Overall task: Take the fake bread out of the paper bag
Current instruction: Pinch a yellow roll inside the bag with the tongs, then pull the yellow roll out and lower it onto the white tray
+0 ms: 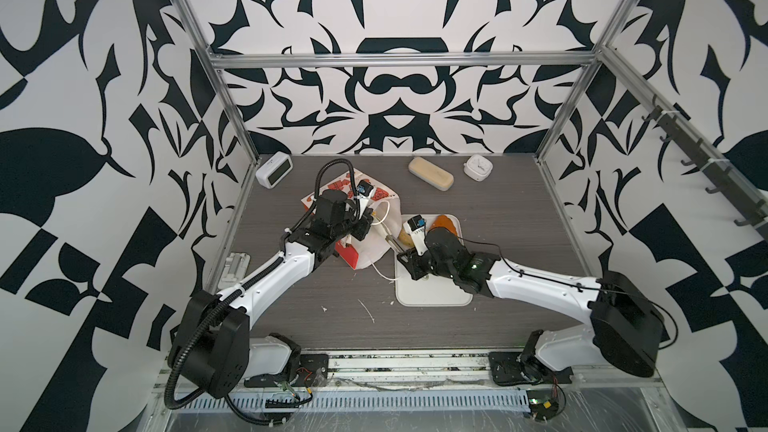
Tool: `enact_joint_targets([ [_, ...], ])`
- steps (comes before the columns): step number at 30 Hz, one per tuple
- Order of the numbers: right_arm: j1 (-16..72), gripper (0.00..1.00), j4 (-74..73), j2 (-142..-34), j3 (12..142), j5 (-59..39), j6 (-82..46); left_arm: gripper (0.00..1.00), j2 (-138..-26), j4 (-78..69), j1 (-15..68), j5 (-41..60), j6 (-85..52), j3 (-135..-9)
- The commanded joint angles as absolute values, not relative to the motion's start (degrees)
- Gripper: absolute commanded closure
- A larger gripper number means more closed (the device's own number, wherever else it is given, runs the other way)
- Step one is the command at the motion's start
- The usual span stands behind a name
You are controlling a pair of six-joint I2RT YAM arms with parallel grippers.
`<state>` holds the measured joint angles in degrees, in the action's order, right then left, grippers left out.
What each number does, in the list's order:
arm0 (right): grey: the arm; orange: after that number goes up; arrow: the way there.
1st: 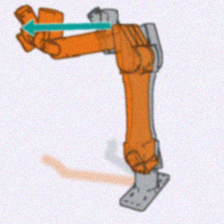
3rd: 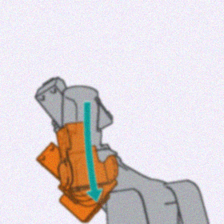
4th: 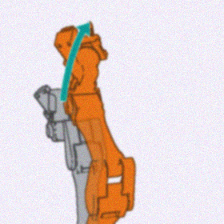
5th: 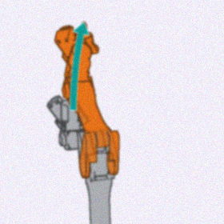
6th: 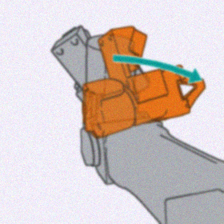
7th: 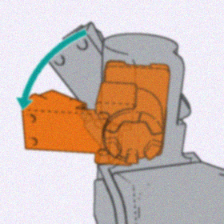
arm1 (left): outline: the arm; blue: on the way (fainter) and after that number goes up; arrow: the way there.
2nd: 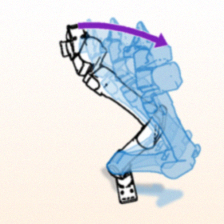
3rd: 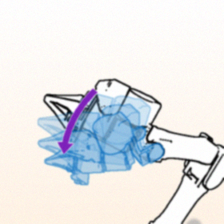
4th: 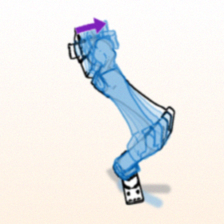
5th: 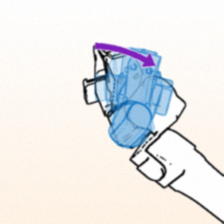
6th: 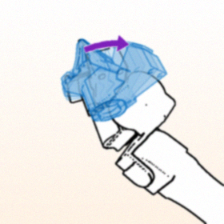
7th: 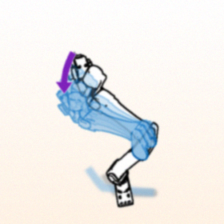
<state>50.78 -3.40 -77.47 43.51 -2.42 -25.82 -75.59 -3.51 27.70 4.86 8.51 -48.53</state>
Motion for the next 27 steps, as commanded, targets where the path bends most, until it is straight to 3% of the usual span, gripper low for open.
enact_joint_targets([
  [1,51.10,0.80,-5.33,-71.22,41.90,-1.32,-28.26,1.00,-76.10,-5.91,27.35,3.42,7.49,-50.01],
  [27,51.09,0.83,9.74,-45.52,33.06,-0.59,-36.80,1.00,-77.26,-10.46,27.34,0.31,5.70,-49.08],
])
